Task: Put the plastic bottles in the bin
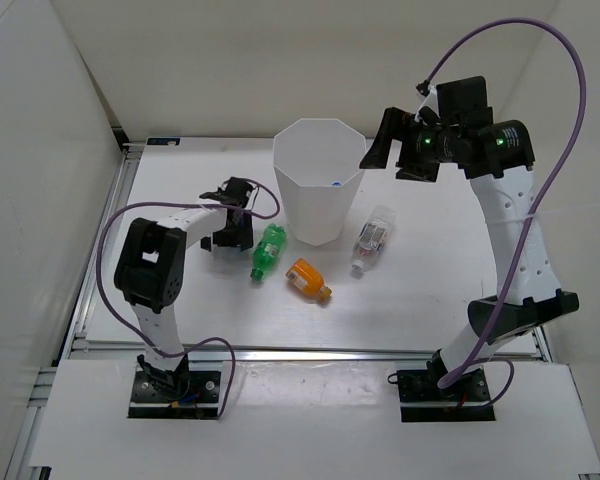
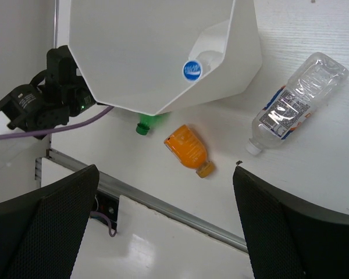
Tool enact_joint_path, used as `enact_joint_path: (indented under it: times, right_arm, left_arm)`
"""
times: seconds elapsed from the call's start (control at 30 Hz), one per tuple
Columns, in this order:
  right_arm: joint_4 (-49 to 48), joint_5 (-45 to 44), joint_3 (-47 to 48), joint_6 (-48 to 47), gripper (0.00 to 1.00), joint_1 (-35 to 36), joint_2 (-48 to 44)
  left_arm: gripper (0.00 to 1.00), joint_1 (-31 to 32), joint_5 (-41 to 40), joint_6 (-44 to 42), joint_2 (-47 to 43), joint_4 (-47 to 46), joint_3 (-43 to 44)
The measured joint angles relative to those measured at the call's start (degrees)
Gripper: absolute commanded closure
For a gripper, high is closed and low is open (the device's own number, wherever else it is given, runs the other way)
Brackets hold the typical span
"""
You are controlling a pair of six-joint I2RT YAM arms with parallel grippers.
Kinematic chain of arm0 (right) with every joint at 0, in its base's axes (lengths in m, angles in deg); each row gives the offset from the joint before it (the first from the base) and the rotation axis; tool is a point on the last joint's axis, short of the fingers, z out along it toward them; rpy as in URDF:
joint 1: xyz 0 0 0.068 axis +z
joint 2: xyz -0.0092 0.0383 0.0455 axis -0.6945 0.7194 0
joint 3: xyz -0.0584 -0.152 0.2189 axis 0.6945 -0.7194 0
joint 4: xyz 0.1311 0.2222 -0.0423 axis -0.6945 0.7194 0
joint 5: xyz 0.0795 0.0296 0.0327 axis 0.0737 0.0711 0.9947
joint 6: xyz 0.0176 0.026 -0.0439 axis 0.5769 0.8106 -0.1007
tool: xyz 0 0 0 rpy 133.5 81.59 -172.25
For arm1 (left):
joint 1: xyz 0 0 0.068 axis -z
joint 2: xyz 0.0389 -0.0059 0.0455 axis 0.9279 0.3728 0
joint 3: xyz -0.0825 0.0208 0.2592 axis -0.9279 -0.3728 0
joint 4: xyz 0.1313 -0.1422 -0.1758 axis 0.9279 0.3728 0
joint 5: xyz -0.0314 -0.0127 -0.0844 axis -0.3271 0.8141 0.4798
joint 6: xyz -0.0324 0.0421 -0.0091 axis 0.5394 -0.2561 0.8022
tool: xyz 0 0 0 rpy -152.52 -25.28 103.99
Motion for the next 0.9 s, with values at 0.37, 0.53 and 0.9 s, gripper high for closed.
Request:
enact_joint_path:
  times: [0.37, 0.53, 0.9]
  right_arm:
    - [0.8, 0.0, -0.6, -0.1, 0.01, 0.0, -0.1]
    - [0.7, 0.3, -2.4, 0.1, 0.01, 0.0, -0.2]
    - [-3.0, 0.3, -12.5, 2.8, 0.01, 0.0, -3.5]
  left_arm:
    - [0.69, -5.1, 4.5, 1.7, -0.4, -0.2, 0.9]
    - [0.63, -4.5, 4.1, 8.8, -4.2, 5.8, 9.6]
    - [0.37, 2.6, 11.2, 9.4, -6.6, -0.6, 56.5]
